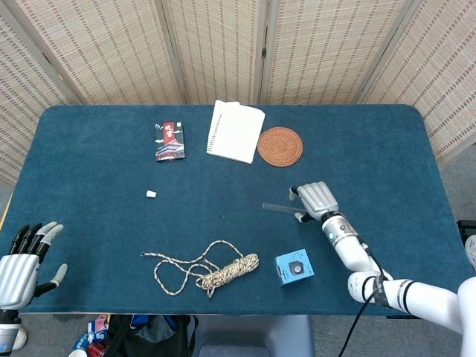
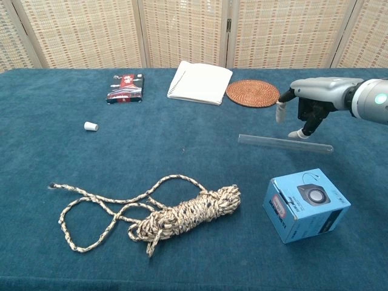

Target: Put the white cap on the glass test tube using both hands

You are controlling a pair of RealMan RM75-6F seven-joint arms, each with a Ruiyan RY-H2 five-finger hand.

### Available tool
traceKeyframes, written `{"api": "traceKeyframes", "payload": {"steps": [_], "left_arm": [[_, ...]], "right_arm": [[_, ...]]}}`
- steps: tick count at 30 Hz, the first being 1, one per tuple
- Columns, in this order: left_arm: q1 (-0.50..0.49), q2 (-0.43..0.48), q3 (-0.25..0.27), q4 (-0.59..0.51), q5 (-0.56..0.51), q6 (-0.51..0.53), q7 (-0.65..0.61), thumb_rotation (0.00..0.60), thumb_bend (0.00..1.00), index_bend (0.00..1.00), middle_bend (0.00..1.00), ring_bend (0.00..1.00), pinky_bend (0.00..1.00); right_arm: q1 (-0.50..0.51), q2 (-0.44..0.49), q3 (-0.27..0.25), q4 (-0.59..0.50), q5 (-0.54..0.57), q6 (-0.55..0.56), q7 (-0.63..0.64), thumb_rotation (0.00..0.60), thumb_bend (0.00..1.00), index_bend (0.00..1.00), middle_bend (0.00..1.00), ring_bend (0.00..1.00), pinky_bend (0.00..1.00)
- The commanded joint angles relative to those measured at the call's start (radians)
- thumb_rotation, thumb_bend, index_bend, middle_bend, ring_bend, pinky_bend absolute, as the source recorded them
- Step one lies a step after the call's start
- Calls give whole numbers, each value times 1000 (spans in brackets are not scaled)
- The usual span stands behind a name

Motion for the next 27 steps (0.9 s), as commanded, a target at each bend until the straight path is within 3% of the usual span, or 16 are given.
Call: {"api": "traceKeyframes", "payload": {"steps": [1,27], "left_arm": [[1,-1,2,3,0,-1,-3,600,329,125,138,78,30],[-1,-14,6,36,-6,-13,-28,600,329,125,137,78,30]], "right_arm": [[9,-20,-9,23,13,-9,-2,600,270,401,1000,1000,1000],[46,-110,-37,152,68,-40,-15,600,293,449,1000,1000,1000]]}}
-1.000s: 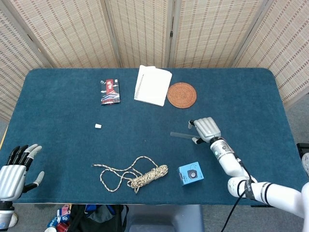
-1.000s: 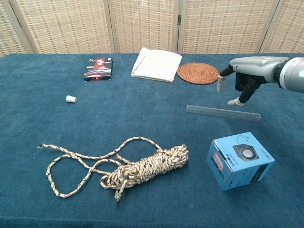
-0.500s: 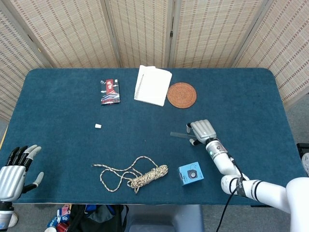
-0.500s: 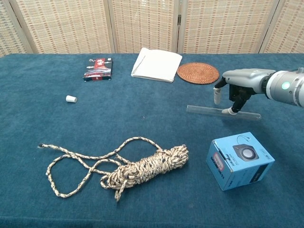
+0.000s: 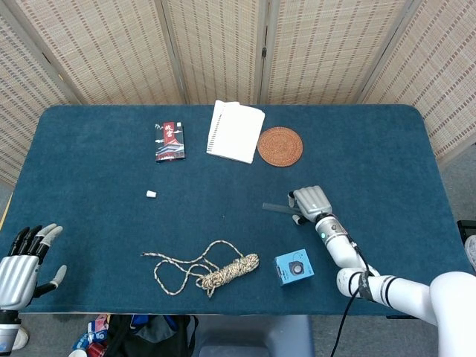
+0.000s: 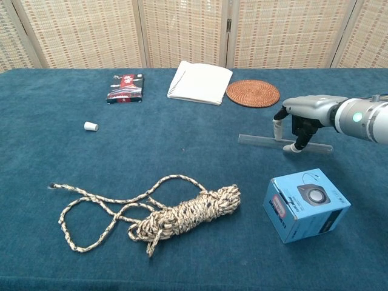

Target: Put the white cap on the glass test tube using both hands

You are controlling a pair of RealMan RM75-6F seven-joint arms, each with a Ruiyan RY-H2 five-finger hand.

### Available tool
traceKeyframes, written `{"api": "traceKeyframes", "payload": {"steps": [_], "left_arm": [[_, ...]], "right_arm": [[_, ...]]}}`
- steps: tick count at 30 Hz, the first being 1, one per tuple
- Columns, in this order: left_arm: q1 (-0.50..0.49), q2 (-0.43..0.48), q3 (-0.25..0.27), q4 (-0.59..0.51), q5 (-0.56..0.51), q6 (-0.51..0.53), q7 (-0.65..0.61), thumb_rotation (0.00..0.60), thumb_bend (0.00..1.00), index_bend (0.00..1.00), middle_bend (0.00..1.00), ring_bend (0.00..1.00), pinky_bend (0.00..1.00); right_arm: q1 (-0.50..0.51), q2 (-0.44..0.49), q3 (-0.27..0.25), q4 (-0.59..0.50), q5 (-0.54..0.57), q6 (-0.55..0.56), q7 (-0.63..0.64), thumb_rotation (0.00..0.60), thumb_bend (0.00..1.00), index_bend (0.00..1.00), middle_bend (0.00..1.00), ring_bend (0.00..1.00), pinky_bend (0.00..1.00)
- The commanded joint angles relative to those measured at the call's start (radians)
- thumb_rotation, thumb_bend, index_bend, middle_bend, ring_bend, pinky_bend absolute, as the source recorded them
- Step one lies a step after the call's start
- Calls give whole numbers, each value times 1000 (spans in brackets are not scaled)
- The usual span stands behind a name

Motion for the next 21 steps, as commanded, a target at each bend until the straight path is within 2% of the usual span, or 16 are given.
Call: {"api": "traceKeyframes", "payload": {"steps": [1,13,21], "left_arm": [[0,1,0,1,0,-1,-1,600,329,125,137,78,30],[2,-1,1,7,-4,-2,-4,600,328,125,138,78,30],[3,0,1,13,-7,0,-9,600,329,125,138,78,30]], "right_arm": [[1,-2,-1,2,1,0,-1,600,294,451,1000,1000,1000],[7,-20,-4,26,4,4,-8,600,300,479,1000,1000,1000],[9,-38,0,45,-12,17,-7,600,362,567,1000,1000,1000]]}}
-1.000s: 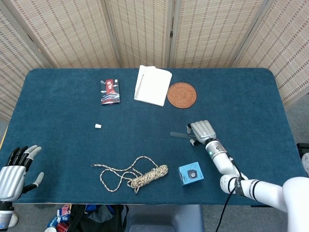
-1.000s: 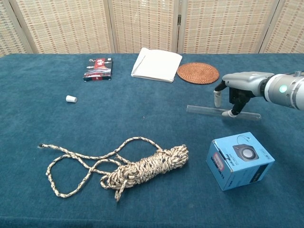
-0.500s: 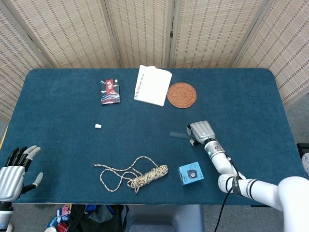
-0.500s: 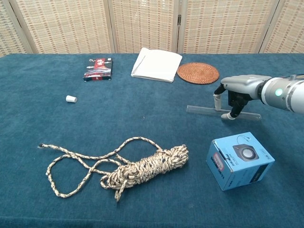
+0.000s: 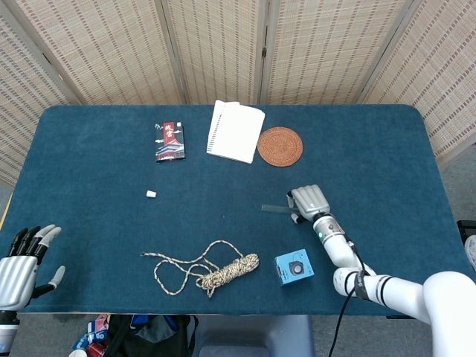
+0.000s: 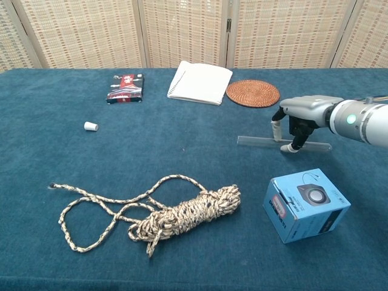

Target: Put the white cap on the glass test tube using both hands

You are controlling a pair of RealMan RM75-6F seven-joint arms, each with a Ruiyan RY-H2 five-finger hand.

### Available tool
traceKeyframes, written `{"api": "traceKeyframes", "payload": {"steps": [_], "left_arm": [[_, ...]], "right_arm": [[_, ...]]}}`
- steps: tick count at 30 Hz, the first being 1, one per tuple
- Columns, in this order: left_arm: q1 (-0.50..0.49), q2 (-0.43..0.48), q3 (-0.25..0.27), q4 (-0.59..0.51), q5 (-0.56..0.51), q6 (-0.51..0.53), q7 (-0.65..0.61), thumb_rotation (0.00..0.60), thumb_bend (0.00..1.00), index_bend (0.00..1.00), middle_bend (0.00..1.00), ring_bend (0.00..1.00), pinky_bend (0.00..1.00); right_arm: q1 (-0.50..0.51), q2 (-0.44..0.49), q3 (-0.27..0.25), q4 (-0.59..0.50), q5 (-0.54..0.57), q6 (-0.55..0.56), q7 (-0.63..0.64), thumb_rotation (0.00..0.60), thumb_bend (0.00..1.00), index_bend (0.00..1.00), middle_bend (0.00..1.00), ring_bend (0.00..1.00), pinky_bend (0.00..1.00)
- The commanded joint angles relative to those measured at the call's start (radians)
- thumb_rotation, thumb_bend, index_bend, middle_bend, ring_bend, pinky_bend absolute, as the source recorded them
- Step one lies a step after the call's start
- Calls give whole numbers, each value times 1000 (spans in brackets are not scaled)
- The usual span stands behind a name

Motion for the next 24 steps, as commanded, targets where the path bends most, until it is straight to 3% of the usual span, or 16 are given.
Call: {"api": "traceKeyframes", "payload": {"steps": [1,13,20,24], "left_arm": [[0,0,-1,1,0,1,0,600,329,125,138,78,30],[-30,26,-21,0,20,-9,8,600,329,125,138,78,30],[-119,45,-83,27,18,-74,-8,600,329,137,137,91,30],[-193,40,-122,70,12,-137,-22,600,329,175,183,189,86]], "right_arm": [[-1,-5,1,6,-7,5,2,600,379,586,1000,1000,1000],[-32,44,22,-43,-112,59,79,600,612,780,1000,1000,1000],[-96,189,25,-211,-208,161,124,600,668,845,1000,1000,1000],[-138,289,19,-315,-241,221,118,600,668,846,1000,1000,1000]]}}
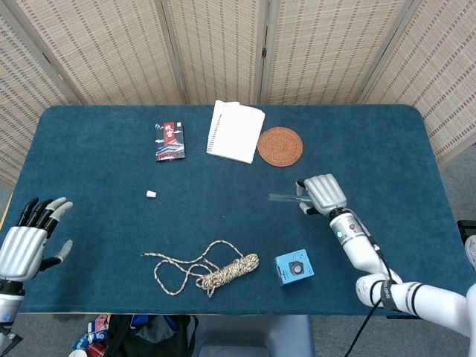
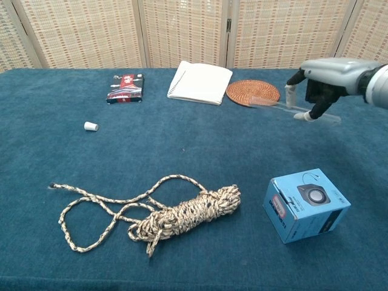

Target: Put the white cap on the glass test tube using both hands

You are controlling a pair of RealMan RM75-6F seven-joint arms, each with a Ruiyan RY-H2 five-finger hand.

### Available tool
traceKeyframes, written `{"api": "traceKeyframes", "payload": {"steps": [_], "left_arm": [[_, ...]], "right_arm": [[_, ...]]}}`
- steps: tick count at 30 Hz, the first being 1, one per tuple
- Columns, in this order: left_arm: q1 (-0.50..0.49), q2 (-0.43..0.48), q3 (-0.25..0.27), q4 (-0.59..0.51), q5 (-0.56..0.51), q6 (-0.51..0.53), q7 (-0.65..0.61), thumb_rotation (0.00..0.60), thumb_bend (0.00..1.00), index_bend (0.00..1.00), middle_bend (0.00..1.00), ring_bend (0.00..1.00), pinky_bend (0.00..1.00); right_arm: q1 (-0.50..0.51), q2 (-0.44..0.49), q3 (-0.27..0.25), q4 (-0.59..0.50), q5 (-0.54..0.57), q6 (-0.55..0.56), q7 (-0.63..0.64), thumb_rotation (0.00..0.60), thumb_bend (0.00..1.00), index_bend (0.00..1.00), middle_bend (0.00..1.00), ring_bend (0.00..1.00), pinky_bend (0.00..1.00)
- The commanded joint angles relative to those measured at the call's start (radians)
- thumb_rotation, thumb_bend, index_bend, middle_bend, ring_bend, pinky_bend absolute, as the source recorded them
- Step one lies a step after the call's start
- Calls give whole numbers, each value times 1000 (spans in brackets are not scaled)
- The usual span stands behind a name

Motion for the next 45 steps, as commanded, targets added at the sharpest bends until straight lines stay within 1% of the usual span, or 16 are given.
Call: {"api": "traceKeyframes", "payload": {"steps": [1,2,4,5,8,10,13,16,21,22,23,25,28,32,40,45], "left_arm": [[-66,-7,-37,51,2,-54,-13,600,329,196,238,247,162],[-91,-12,-44,71,6,-77,-18,600,329,207,273,285,216],[-138,-16,-53,97,11,-128,-34,600,329,228,383,411,387],[-158,-17,-57,108,12,-152,-40,600,329,231,405,432,414],[-225,-25,-68,137,16,-225,-55,600,329,248,575,586,600],[-269,-37,-75,155,15,-272,-60,600,329,253,656,661,700],[-331,-50,-75,178,7,-358,-73,600,329,265,784,789,826],[-390,-59,-66,199,-23,-471,-78,600,344,268,879,895,901],[-466,-77,-45,231,-113,-663,-65,593,407,230,945,951,936],[-477,-83,-42,238,-133,-694,-62,556,416,219,950,956,937],[-491,-93,-38,249,-164,-733,-56,499,427,208,954,960,938],[-510,-105,-32,261,-209,-789,-48,358,456,180,962,968,942],[-540,-127,-21,285,-284,-863,-28,267,479,146,970,976,948],[-562,-158,-11,320,-346,-890,-1,261,492,128,975,978,951],[-606,-230,20,408,-465,-935,58,292,494,125,978,981,954],[-633,-271,38,462,-532,-953,86,296,495,125,978,981,954]], "right_arm": [[-51,102,-5,-106,-42,69,3,600,668,846,1000,1000,1000],[-65,134,-5,-141,-46,84,2,600,668,846,1000,1000,1000],[-86,190,-7,-200,-53,108,-3,600,667,846,1000,1000,1000],[-95,212,-7,-222,-56,119,-7,600,667,846,1000,1000,1000],[-120,273,-12,-287,-68,149,-21,600,667,846,1000,1000,1000],[-134,308,-17,-327,-75,162,-33,600,668,846,1000,1000,1000],[-152,344,-29,-370,-85,177,-53,600,668,846,1000,1000,1000],[-170,368,-37,-401,-92,188,-58,600,667,846,1000,1000,1000],[-195,383,-48,-421,-111,204,-56,600,668,846,1000,1000,1000],[-198,383,-49,-423,-115,207,-55,600,668,846,1000,1000,1000],[-203,384,-51,-424,-118,209,-54,600,668,846,1000,1000,1000],[-208,384,-54,-425,-124,210,-54,600,670,846,1000,1000,1000],[-217,386,-55,-430,-133,216,-54,600,670,846,1000,1000,1000],[-227,390,-56,-437,-139,221,-57,600,670,846,1000,1000,1000],[-244,396,-56,-443,-139,226,-58,600,674,846,1000,1000,1000],[-253,399,-54,-442,-137,226,-54,600,675,851,1000,1000,1000]]}}
